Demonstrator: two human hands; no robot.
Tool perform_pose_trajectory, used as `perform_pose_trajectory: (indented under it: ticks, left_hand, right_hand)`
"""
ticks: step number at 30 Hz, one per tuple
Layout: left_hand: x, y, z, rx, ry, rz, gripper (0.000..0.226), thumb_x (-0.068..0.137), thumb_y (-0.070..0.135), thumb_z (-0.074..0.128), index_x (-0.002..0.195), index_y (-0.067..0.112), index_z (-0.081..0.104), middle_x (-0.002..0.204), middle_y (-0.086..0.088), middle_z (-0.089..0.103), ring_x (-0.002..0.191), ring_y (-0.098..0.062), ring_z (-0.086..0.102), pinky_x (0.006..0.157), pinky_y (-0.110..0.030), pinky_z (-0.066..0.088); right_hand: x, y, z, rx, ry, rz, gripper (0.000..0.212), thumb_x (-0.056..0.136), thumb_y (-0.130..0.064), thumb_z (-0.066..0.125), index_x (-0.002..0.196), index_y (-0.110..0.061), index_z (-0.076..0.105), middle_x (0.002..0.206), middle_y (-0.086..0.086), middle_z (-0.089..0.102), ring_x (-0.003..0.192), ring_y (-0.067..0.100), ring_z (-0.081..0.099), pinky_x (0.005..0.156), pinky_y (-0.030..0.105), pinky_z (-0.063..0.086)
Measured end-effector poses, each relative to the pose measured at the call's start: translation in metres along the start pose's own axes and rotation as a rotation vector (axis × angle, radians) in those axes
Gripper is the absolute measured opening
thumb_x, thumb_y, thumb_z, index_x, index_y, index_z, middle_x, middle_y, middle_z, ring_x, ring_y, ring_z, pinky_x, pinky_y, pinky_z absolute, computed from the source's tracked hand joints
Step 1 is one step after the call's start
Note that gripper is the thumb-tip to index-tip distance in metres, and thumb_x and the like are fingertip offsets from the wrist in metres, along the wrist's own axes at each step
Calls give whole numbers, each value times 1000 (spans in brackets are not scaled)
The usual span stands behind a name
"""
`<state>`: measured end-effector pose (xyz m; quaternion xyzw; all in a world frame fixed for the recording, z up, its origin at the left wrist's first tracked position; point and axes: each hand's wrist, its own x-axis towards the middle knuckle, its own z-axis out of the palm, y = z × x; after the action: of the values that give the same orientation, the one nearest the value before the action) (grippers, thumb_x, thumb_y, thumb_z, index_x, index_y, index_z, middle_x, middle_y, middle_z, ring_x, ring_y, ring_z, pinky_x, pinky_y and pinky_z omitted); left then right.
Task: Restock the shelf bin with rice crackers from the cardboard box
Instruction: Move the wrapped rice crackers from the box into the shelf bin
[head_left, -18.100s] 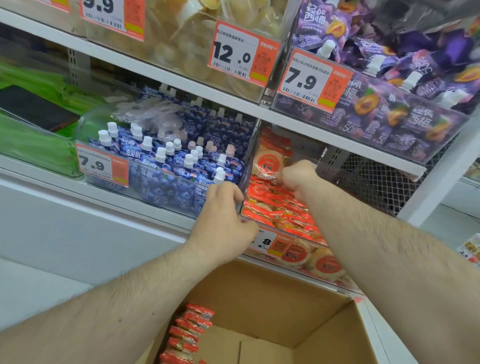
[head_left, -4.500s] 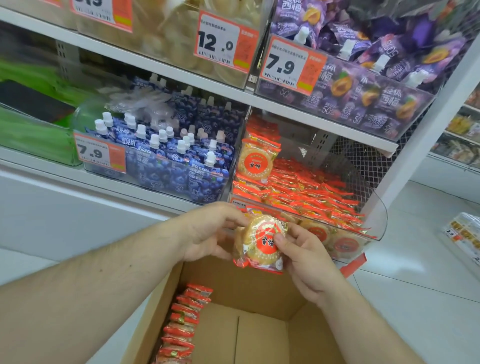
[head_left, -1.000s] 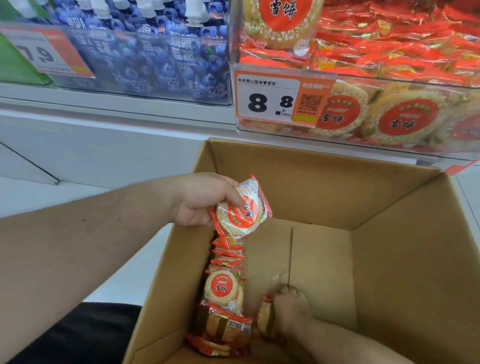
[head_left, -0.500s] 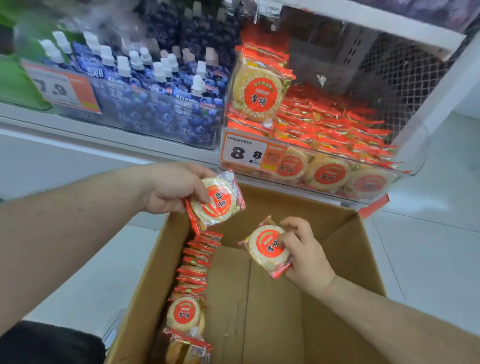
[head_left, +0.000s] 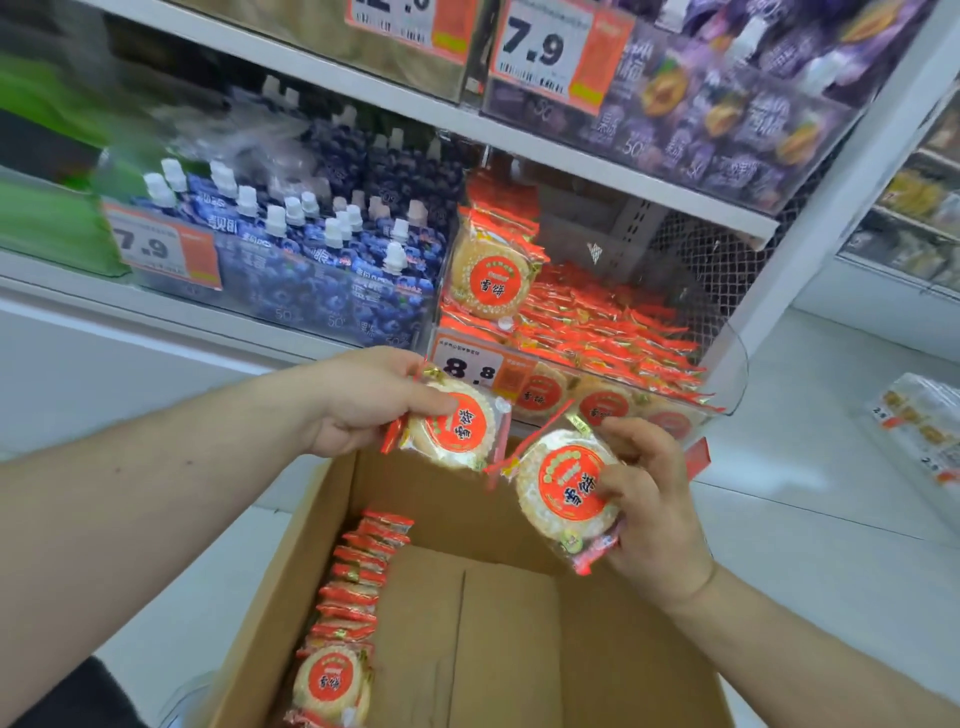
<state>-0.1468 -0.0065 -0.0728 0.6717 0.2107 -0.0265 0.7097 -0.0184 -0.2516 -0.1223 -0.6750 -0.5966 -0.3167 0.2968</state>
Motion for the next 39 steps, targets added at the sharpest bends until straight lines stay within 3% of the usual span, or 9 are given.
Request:
perform_pose_trajectory:
  ticks: [4, 11, 17, 22, 25, 28, 31, 35, 39]
  left_hand:
    - [0, 1, 8, 31, -34, 26, 28, 91, 10, 63, 117, 1, 62, 106, -14, 72, 89, -19, 68, 89, -32, 53]
    - [-2, 0, 21, 53, -66, -3, 27, 90, 30, 64, 112, 15, 67, 106, 3, 71, 116, -17, 57, 114, -47, 27]
    - [-6, 4, 31, -9, -104, -56, 37, 95, 46, 52, 105, 14, 67, 92, -6, 68, 80, -18, 60, 71, -29, 44]
    - [-7, -1, 24, 186, -202, 26, 45, 63, 10, 79, 107, 7, 67, 108, -18, 71, 108, -39, 64, 102, -55, 42]
    - [-3, 2, 17, 241, -129, 70, 40, 69, -1, 79, 105, 10, 65, 99, -13, 73, 97, -31, 70, 92, -48, 52]
    - [-3, 8, 14, 355, -61, 153, 42, 73, -1, 79, 107, 16, 62, 97, -4, 73, 89, -18, 72, 82, -38, 59]
    - [-5, 16, 19, 416, -41, 247, 62, 73, 5, 81, 125, 24, 53, 113, 2, 66, 96, -11, 68, 82, -33, 59]
    - [-1, 24, 26, 405, 16, 373, 59, 73, 15, 82, 120, 35, 54, 126, 7, 58, 107, -6, 62, 90, -35, 56]
    - [10, 32, 32, 524, 30, 434, 45, 80, 26, 77, 119, 33, 56, 130, 14, 56, 120, 1, 51, 103, -33, 46]
  right_hand:
    - [5, 0, -6, 21, 4, -8, 41, 71, -30, 76, 94, -14, 45, 123, 15, 40, 109, 25, 45, 87, 28, 47]
    - [19, -12, -2, 83, 18, -32, 41, 72, -26, 75, 94, -14, 43, 123, 14, 40, 122, 9, 40, 93, 23, 43]
    - [27, -21, 11, -56, -172, -66, 48, 71, -26, 78, 98, -13, 41, 126, 12, 41, 107, 28, 47, 88, 39, 40]
    - [34, -29, 14, -142, -380, -103, 36, 74, -13, 62, 105, -14, 43, 128, 10, 40, 109, 28, 45, 92, 37, 34]
    - [38, -32, 10, 35, -467, 97, 43, 66, -8, 45, 107, -20, 44, 130, 2, 42, 120, 19, 41, 97, 31, 33]
    - [55, -39, 5, 307, -500, 520, 57, 66, -15, 59, 117, -33, 41, 118, -22, 43, 112, -11, 40, 94, 22, 38]
    - [68, -36, 7, 380, -579, 663, 69, 73, -31, 80, 127, -39, 38, 116, -30, 48, 91, -21, 49, 79, 7, 41]
    - [77, -27, 10, 505, -553, 770, 51, 65, -36, 81, 111, -31, 58, 101, -9, 71, 90, 5, 68, 84, 38, 56]
    - [84, -16, 3, 526, -543, 810, 39, 68, -33, 83, 100, -28, 62, 93, -7, 73, 86, 8, 70, 83, 41, 57]
